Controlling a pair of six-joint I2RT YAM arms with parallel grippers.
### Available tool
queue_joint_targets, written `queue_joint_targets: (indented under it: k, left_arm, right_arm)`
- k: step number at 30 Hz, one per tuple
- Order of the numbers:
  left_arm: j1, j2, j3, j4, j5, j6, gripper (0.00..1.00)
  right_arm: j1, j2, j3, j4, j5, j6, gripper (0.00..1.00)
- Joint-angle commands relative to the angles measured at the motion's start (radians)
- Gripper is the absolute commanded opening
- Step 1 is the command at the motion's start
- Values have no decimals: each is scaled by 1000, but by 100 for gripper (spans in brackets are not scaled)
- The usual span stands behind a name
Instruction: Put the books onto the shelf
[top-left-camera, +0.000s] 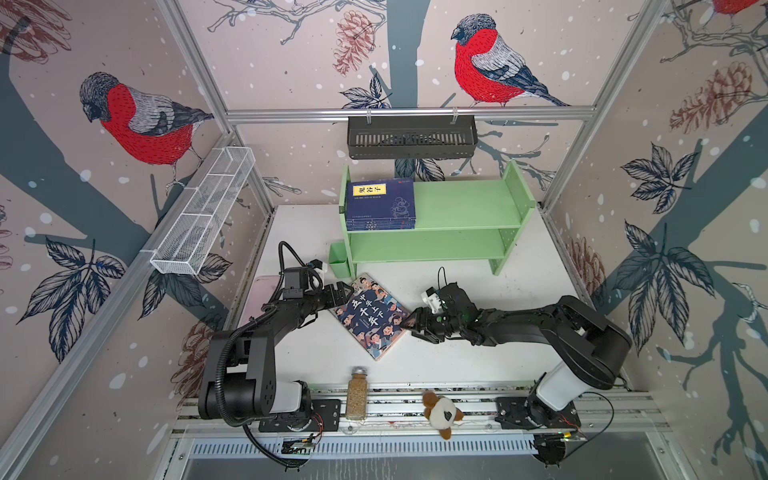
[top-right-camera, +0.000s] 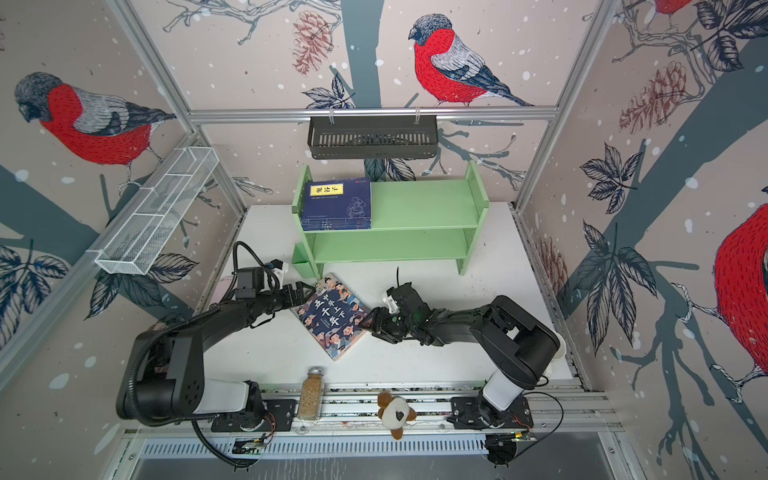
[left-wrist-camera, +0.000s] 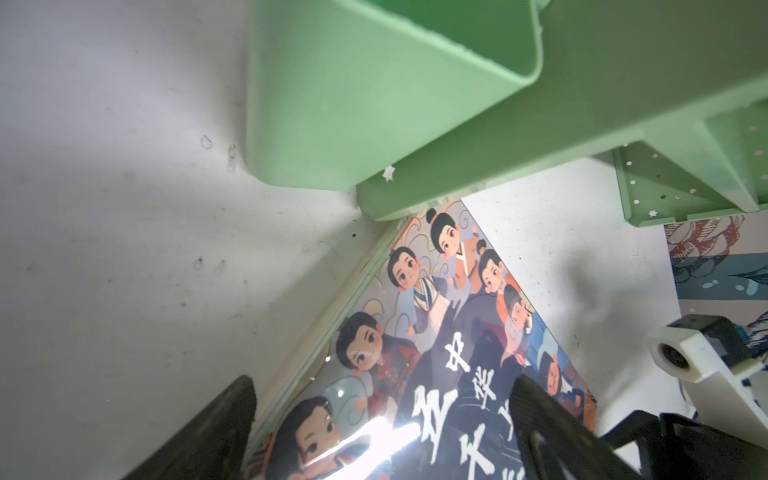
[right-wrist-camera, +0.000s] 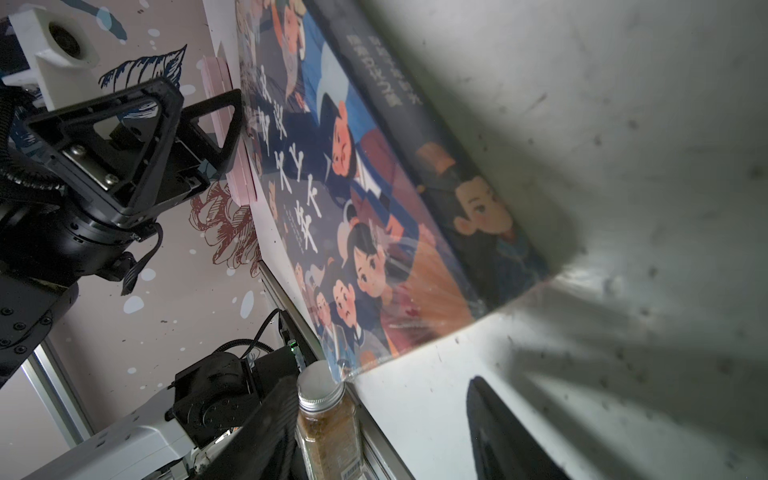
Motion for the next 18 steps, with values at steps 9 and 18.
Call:
queue_joint_targets:
  k: [9, 18]
  left_arm:
    - [-32, -31, -26, 50, 133, -33, 96]
    - [-27, -163, 70, -94, -50, 13, 96]
  right_arm:
    - [-68, -18, 22, -51, 12, -61, 65]
    - [-167, -48, 147, -323, 36, -351, 65]
